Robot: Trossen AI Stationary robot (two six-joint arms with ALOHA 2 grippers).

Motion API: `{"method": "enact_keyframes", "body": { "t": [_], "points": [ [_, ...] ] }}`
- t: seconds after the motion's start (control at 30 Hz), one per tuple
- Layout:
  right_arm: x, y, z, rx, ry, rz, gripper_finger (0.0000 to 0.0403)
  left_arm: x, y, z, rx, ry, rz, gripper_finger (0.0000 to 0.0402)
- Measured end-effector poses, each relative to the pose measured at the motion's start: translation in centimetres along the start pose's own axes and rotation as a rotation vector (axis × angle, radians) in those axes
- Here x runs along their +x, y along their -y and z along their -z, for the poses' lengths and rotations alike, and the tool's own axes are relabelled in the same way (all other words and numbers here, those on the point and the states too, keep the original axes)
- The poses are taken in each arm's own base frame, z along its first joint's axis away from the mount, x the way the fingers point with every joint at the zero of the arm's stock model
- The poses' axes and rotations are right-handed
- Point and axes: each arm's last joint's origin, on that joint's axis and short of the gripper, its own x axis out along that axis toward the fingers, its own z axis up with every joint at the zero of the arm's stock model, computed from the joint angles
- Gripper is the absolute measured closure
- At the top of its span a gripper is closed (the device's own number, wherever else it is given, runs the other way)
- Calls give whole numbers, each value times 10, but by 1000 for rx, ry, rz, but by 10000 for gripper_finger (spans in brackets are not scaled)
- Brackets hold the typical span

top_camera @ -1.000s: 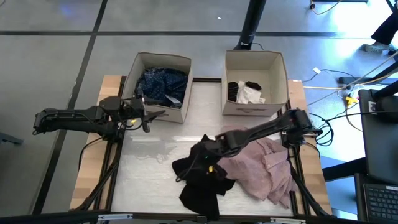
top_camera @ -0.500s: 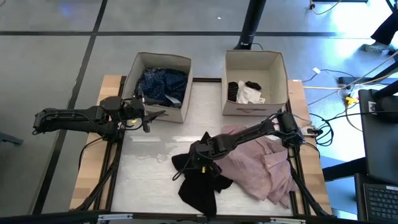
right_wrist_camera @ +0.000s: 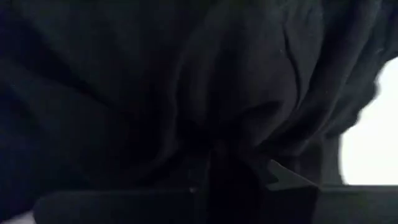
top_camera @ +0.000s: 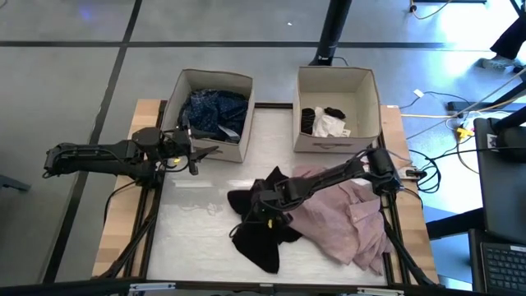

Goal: Sort clothes
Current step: Put the black shirt into the right laundry organizer

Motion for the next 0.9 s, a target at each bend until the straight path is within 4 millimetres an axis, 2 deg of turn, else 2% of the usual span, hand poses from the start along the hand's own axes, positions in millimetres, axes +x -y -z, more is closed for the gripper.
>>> {"method": "enact_keyframes", "body": {
  "t": [0.13, 0.47, 0.7, 0.9],
  "points": [
    [-29, 9, -2, -18, 1, 136, 379, 0, 0, 0, 0, 0, 0, 213],
    [-131, 29, 0, -6, -6, 586, 376, 0, 0, 0, 1, -1, 0, 213],
    [-208, 36, 18, 15, -54, 870, 376, 0, 0, 0, 0, 2, 0, 213],
    [-265, 48, 47, 65, -101, 1044, 374, 0, 0, -1, 0, 6, -1, 213]
  ]
}}
